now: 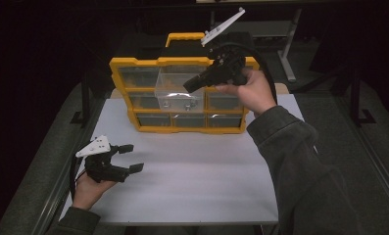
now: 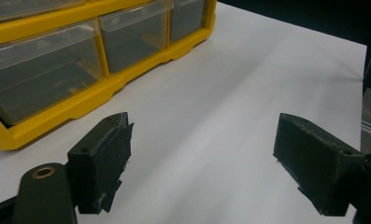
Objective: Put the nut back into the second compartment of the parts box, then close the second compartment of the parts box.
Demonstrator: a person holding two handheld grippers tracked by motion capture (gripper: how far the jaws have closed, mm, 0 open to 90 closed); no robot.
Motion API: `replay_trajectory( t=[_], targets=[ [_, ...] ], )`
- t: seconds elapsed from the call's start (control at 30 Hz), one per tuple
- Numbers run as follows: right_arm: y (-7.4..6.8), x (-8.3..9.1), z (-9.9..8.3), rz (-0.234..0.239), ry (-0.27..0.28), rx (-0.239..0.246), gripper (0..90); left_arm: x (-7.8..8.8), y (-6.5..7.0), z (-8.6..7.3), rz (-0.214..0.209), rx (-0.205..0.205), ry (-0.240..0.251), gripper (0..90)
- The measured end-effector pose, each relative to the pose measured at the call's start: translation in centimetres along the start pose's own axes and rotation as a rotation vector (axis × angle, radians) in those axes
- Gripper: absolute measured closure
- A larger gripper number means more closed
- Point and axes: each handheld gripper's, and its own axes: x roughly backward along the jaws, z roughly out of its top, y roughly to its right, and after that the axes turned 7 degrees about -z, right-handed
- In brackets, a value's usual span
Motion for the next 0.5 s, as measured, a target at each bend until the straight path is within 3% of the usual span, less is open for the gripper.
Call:
replay_trajectory(
  t=[0.27,0.5],
  targets=[
    [-1.8,-0.4,-2.3,0.029,0.003,0.004,88.7,-0.1,0.1,0.0,-0.002,-0.001,-0.007,18.7],
    [-2.4,-1.2,-3.5,0.031,-0.003,0.008,88.7,-0.2,0.1,0.1,-0.005,-0.007,-0.002,18.7]
  ],
)
